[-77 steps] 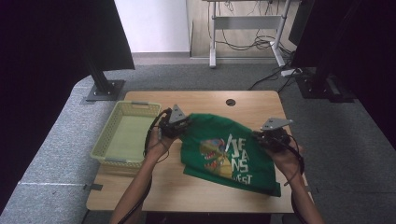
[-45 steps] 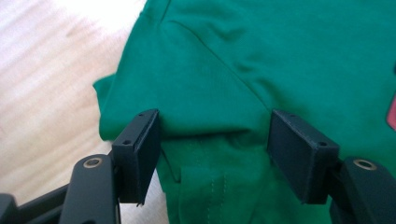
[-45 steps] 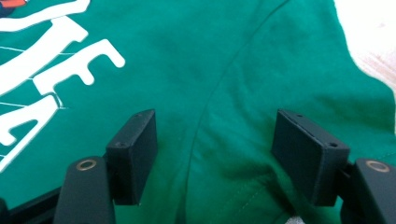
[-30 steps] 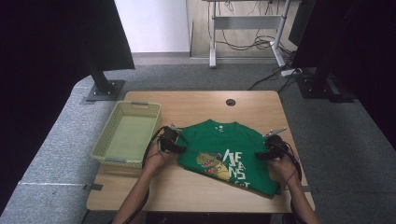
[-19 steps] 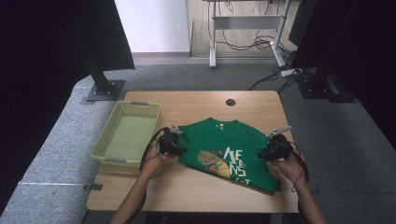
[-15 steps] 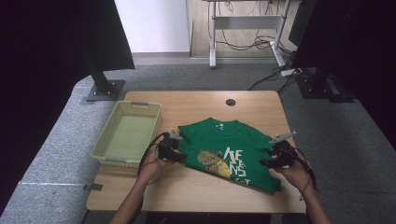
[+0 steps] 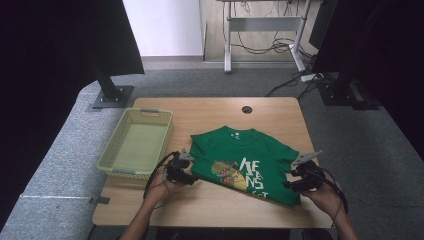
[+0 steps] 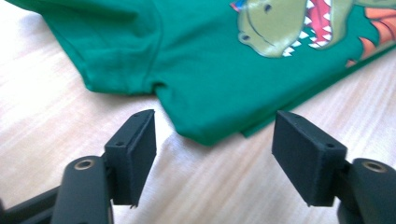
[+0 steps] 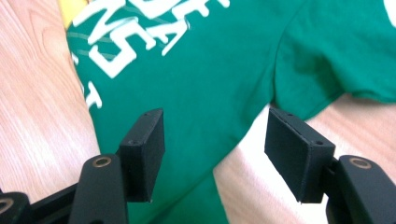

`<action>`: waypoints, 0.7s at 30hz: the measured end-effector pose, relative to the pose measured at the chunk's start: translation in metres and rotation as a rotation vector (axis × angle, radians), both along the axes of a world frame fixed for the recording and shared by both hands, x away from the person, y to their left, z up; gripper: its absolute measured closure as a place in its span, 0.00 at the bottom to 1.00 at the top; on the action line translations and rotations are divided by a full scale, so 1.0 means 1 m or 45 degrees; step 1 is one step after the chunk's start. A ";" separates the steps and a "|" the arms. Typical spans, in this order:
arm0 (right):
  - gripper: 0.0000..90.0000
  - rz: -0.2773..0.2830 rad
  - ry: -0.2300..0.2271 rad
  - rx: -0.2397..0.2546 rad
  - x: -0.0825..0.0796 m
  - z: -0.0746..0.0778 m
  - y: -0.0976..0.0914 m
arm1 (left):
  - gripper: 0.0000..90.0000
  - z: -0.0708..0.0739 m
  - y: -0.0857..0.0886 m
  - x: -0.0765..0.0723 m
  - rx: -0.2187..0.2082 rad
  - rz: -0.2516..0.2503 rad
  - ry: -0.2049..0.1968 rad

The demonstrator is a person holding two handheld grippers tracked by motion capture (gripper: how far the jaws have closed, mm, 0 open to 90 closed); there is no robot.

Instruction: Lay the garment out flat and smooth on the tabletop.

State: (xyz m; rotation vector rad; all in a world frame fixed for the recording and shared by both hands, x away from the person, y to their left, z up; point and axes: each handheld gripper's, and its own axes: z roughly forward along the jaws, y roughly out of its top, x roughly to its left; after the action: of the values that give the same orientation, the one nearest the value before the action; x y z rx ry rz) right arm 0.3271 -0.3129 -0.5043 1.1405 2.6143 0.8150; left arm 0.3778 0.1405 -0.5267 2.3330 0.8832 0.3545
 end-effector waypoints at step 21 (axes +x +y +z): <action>0.70 0.131 0.086 -0.071 -0.042 -0.021 -0.015 | 0.60 -0.002 -0.010 -0.028 0.020 -0.133 0.061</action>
State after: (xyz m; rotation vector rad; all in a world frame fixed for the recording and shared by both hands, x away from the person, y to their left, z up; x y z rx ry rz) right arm 0.2851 -0.3280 -0.5256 1.0437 2.7525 0.7292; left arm 0.3499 0.1309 -0.5288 2.4006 0.7796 0.2637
